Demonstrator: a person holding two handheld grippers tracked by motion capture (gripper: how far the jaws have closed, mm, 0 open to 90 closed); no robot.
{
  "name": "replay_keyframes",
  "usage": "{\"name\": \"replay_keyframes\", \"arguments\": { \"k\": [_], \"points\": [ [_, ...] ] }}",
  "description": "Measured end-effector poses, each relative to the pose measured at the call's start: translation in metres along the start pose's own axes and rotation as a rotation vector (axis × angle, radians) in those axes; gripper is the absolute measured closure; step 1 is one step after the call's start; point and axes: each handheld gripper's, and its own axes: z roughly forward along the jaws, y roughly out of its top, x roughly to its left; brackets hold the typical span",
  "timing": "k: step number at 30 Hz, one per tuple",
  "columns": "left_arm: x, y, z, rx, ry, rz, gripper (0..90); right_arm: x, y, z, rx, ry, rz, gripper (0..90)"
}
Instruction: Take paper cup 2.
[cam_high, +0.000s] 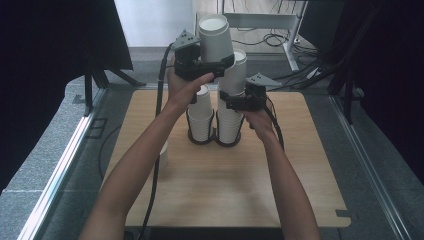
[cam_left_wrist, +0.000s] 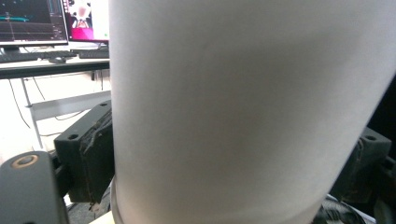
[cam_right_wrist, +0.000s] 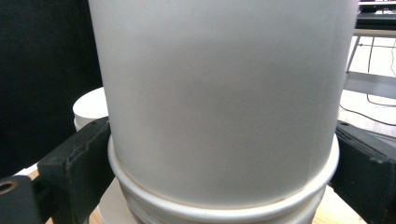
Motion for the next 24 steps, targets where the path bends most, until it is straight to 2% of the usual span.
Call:
{"name": "replay_keyframes", "arguments": {
  "k": [9,16,24],
  "points": [
    [-0.008,-0.014,-0.021,0.002,-0.039,0.000,12.2,0.001,0.000,-0.001,0.002,-0.007,-0.006,3.3],
    [-0.010,-0.025,-0.027,0.010,-0.059,-0.008,12.1,0.002,0.000,-0.001,-0.001,-0.012,-0.004,3.1],
    [-0.008,-0.035,-0.033,0.017,-0.063,-0.013,12.1,0.004,0.000,-0.002,-0.002,-0.031,-0.014,2.9]
  ]
}}
